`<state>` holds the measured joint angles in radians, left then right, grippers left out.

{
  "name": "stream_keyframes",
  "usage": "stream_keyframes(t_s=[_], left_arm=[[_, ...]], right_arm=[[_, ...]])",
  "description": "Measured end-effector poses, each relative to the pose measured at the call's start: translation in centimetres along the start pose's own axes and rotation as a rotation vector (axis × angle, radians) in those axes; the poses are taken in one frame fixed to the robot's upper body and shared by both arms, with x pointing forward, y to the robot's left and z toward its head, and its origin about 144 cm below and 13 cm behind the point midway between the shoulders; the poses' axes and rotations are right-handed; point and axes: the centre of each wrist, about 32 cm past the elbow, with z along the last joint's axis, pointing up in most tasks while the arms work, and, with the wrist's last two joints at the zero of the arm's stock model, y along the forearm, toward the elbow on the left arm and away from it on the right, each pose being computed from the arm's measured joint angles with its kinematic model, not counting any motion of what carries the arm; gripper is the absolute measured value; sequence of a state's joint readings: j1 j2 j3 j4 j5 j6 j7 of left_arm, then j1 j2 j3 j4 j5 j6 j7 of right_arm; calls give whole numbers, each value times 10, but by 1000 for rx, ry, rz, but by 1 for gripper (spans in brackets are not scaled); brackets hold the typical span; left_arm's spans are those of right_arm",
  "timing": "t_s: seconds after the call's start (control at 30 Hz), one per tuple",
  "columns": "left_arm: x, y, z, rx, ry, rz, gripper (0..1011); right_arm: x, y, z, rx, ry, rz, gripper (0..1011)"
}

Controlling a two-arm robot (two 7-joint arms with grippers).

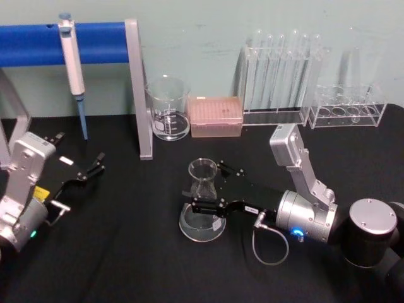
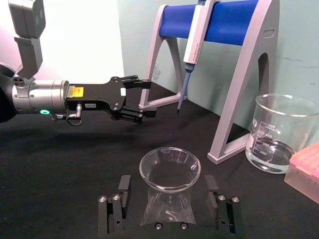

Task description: Grasp the erlenmeyer flask with one hand, shake it three times, then place it back.

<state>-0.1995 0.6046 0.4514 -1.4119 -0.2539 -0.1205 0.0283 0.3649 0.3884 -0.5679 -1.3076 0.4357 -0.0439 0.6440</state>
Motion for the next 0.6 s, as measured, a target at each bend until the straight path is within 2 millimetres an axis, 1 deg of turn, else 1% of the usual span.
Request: stream_keyframes(t_s=[0.03,0.07,0.1,0.13,0.6], left_arm=[[0,0,0,0,0,0,1001],[0,0,0,0,0,0,1001],[0,0,0,0,0,0,1001],[0,0,0,0,0,0,1001],[0,0,0,0,0,0,1001]], right_arm=[[0,0,0,0,0,0,944],[0,0,0,0,0,0,944],[0,0,0,0,0,0,985],[0,0,0,1,0,0,1002],[0,0,0,2,0,0,1002]])
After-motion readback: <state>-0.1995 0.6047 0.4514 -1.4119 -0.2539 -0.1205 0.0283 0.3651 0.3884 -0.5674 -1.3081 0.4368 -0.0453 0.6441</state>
